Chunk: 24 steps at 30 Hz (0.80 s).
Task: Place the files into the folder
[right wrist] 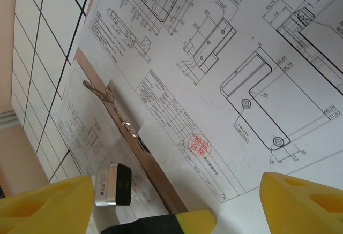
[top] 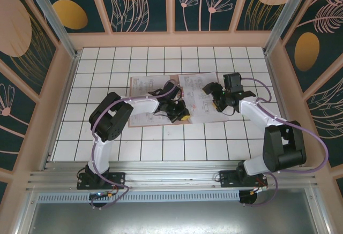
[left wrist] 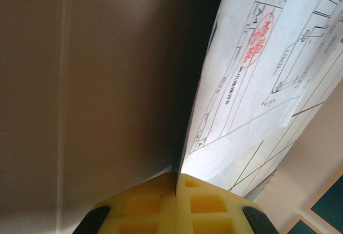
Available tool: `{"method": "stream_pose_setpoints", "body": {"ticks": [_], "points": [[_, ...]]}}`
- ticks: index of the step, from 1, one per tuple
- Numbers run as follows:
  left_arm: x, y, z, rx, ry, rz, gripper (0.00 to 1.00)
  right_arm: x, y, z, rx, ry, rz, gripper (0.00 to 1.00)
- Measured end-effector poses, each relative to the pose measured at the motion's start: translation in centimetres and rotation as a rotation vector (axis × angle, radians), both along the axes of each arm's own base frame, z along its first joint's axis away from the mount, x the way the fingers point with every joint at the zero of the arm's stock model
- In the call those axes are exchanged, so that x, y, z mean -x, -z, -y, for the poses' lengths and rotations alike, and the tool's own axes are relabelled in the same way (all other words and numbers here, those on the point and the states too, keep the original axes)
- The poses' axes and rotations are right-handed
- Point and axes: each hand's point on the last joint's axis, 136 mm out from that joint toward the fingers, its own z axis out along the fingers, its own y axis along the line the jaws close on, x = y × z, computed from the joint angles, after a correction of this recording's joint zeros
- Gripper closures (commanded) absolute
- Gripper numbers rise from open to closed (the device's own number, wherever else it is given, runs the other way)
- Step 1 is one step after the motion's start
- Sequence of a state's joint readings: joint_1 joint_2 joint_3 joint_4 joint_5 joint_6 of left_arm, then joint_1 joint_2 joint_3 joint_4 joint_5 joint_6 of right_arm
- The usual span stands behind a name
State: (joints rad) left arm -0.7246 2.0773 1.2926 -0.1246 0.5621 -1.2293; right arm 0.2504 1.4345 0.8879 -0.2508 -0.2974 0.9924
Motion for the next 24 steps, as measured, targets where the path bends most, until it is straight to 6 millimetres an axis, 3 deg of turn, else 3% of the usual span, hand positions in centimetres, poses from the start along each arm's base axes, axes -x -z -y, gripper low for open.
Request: {"method": "stream_pose_setpoints", "body": {"ticks": [24], "points": [[-0.55, 0.16, -0.73, -0.029, 0.000, 0.016, 1.00, -0.06, 0.10, -0.31, -0.013, -0.011, -0.002, 0.19]]}}
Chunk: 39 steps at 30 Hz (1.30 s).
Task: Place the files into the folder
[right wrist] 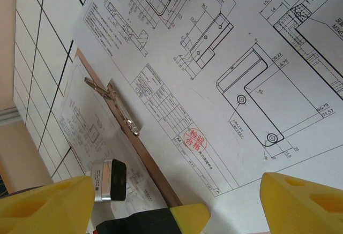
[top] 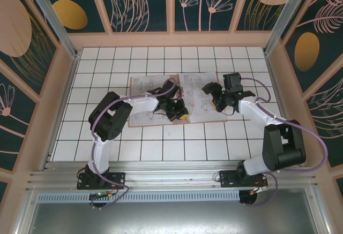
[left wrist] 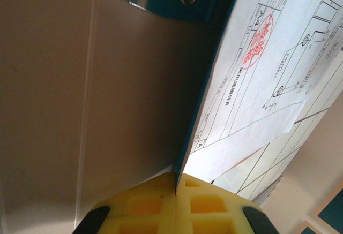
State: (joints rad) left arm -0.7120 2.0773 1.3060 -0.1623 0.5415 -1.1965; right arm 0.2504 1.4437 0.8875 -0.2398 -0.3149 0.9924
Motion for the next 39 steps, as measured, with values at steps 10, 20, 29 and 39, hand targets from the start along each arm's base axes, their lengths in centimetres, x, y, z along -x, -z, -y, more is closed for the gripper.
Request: {"method": "stream_pose_setpoints", "body": {"ticks": [10, 20, 29, 39], "points": [[0.0, 0.0, 0.0, 0.000, 0.000, 0.000, 1.00, 0.0, 0.0, 0.0, 0.000, 0.000, 0.000, 0.19], [0.1, 0.4, -0.5, -0.031, -0.006, -0.001, 0.78, 0.0, 0.0, 0.0, 0.000, 0.000, 0.000, 0.19], [-0.1, -0.5, -0.8, -0.039, -0.012, 0.022, 0.56, 0.0, 0.0, 0.0, 0.000, 0.000, 0.000, 0.19], [-0.5, -3.0, -2.0, -0.076, -0.050, 0.074, 0.51, -0.8, -0.2, -1.3, 0.017, -0.041, 0.013, 0.20]]}}
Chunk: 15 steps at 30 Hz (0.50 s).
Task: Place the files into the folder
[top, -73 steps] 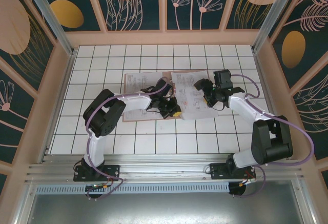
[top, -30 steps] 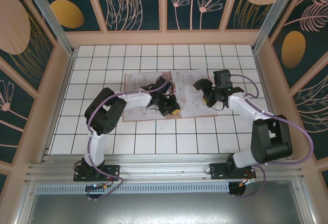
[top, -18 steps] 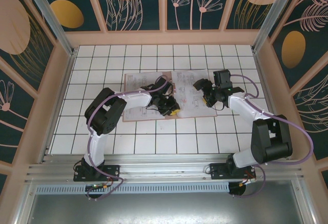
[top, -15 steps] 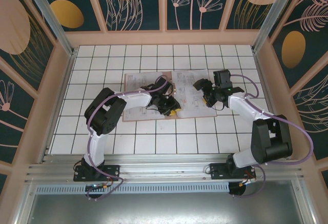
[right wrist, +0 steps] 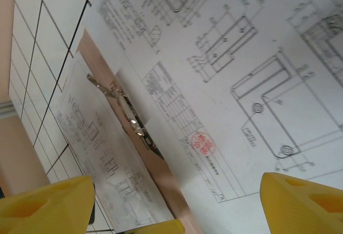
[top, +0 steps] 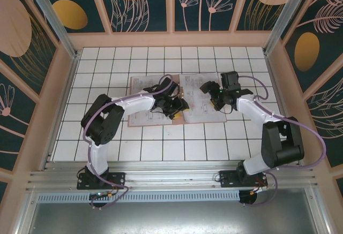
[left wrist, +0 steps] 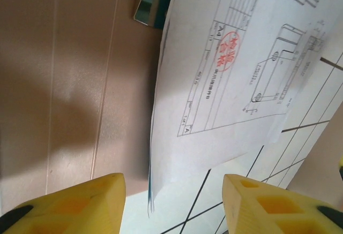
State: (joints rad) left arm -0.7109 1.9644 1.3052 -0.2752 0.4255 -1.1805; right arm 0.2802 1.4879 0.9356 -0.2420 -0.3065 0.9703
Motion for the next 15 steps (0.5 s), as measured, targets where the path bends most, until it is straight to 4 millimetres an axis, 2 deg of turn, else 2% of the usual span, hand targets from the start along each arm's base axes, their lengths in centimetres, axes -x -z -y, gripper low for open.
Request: {"method": "stream_pose_setpoints", "body": {"ticks": [3, 7, 12, 15], "points": [[-0.2, -1.2, -1.3, -0.013, -0.026, 0.031, 0.59, -1.1, -0.6, -1.5, 0.005, -0.041, 0.023, 0.22], [-0.7, -1.6, -5.4, -0.045, -0.103, 0.050, 0.69, -3.4, -0.7, -3.9, 0.018, -0.104, 0.051, 0.27], [-1.7, 0.1, -10.9, -0.104, -0.208, 0.030, 0.73, -6.5, 0.2, -7.1, 0.046, -0.189, 0.078, 0.28], [-1.6, 1.7, -13.4, -0.143, -0.244, 0.007, 0.74, -8.2, 0.9, -8.8, 0.065, -0.234, 0.092, 0.28]]}}
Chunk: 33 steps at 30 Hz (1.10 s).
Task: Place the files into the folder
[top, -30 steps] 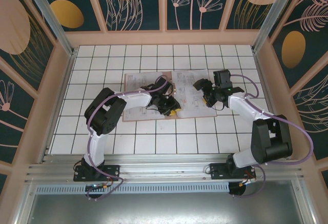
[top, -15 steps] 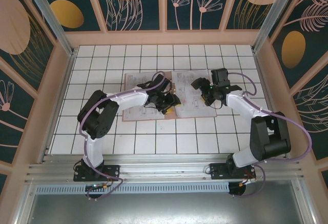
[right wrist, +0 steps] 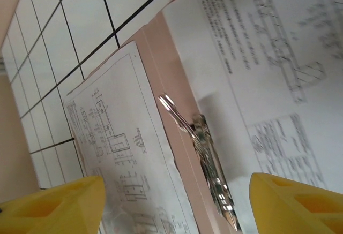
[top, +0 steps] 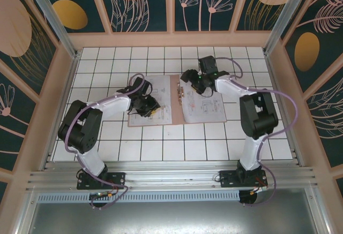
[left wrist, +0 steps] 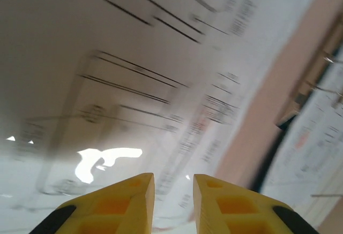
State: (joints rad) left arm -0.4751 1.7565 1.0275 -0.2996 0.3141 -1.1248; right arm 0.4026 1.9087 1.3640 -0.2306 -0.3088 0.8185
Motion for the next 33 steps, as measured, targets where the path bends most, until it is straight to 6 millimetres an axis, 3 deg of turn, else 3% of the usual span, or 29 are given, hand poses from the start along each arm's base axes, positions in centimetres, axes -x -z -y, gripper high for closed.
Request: {"method": "stream_pose_setpoints", "body": {"ticks": [7, 16, 25, 33], "points": [[0.5, 2.2, -3.1, -0.066, -0.034, -0.027, 0.74, -3.9, 1.0, -2.4, 0.023, -0.067, 0.032, 0.28], [0.8, 2.6, -3.5, -0.078, -0.027, -0.014, 0.74, -6.8, 2.9, -4.2, 0.032, -0.115, 0.023, 0.28], [0.8, 2.6, -3.5, -0.079, -0.020, -0.010, 0.75, -7.2, 4.1, -5.5, 0.021, -0.149, -0.002, 0.29], [0.8, 2.6, -3.5, -0.078, -0.020, -0.010, 0.75, -6.1, 4.1, -7.2, -0.007, -0.197, -0.017, 0.29]]}}
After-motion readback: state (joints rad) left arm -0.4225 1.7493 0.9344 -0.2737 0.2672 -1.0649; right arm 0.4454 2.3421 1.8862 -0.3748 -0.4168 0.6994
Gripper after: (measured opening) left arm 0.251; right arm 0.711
